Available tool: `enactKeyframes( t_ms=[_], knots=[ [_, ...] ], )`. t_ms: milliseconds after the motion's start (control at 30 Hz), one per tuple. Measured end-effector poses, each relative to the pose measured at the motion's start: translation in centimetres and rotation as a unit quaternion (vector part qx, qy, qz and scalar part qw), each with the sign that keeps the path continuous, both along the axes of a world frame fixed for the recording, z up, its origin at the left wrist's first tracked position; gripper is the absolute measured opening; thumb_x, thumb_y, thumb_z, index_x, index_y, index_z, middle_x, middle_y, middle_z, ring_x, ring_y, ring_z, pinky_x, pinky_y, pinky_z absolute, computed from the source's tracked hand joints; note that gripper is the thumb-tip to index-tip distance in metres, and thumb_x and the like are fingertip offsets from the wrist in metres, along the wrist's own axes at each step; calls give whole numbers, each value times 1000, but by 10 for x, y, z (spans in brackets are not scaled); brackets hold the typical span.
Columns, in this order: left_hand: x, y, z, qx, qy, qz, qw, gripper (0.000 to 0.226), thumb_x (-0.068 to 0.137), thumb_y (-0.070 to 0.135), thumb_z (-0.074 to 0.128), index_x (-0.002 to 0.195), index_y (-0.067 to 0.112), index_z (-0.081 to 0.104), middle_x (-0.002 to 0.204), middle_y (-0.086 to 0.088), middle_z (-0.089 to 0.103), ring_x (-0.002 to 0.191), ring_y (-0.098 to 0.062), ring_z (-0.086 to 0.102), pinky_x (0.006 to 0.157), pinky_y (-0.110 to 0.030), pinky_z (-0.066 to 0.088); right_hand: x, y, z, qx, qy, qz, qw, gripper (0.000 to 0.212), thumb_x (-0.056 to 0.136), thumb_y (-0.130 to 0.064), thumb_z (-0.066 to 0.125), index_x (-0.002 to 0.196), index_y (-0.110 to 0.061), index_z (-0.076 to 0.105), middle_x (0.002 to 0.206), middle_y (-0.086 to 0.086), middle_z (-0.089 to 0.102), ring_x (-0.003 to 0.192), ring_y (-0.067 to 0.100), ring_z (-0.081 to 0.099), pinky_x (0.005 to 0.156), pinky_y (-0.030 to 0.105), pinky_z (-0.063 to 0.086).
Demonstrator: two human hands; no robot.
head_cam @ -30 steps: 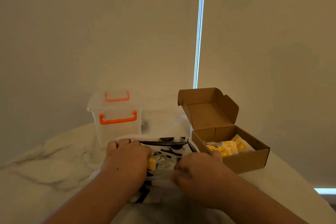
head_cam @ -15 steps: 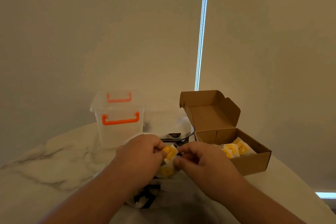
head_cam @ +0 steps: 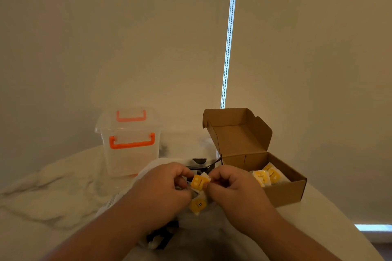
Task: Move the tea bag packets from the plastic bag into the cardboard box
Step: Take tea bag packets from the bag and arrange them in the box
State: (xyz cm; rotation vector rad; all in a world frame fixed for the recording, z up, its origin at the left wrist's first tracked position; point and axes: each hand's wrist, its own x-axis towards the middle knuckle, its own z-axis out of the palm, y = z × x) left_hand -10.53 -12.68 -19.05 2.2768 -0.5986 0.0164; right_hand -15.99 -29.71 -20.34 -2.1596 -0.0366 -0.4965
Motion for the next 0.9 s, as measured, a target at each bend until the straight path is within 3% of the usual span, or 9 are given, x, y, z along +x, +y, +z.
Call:
enactKeyframes(
  t_ms=[167,333,433,567,633,700,800,900],
  knots=[
    [-5,1,-2,1,-25,-18,1000,35,82,31,68,112,47,58,99,21,60,89,-3,60,74,-19,52,-2,-6,5,56,11,-11,998,10,82,-19,68,73,-22,71,73,2,67,62,14,59,59,31,54],
    [-5,2,-5,15,-67,-10,998,45,85,28,64,123,50,51,104,28,50,95,4,53,76,-11,45,-7,-25,19,-8,0,-35,999,10,82,-23,67,74,-24,62,68,1,60,53,2,50,49,17,47],
    [-4,5,-9,24,-83,-1,996,44,86,28,62,125,47,52,102,30,48,93,5,52,77,-13,46,-6,-47,29,-20,-26,-85,996,10,87,-21,64,77,-23,61,72,3,63,62,12,57,54,25,54],
    [-4,6,-11,52,-127,9,990,44,87,33,57,128,46,50,101,31,43,99,2,50,90,-17,45,-1,-77,34,32,-108,-177,978,11,87,-16,64,81,-25,66,71,2,63,62,14,56,50,20,44],
    [-4,6,-11,66,-151,17,986,45,88,32,55,130,46,47,106,29,44,102,2,48,91,-15,41,5,-86,30,35,-97,-204,974,13,89,-15,63,83,-26,66,73,0,64,64,12,57,50,20,43],
    [-4,5,-10,83,-165,23,983,48,88,32,53,133,47,44,116,27,46,108,2,46,93,-15,39,14,-92,21,-1,-42,-224,974,14,90,-17,64,83,-29,66,76,-4,65,69,12,60,57,27,48],
    [-4,5,-12,91,-149,19,984,53,88,33,54,136,47,40,130,25,46,117,0,44,101,-21,40,24,-101,9,-54,34,-272,960,13,85,-25,65,78,-36,65,72,-11,65,74,12,61,82,46,52],
    [-4,6,-13,91,-146,19,985,53,87,34,54,137,47,40,131,24,46,118,-1,45,102,-22,41,24,-103,9,-82,63,-301,948,5,89,-34,62,87,-36,65,78,-19,63,80,8,56,95,43,39]
  ],
)
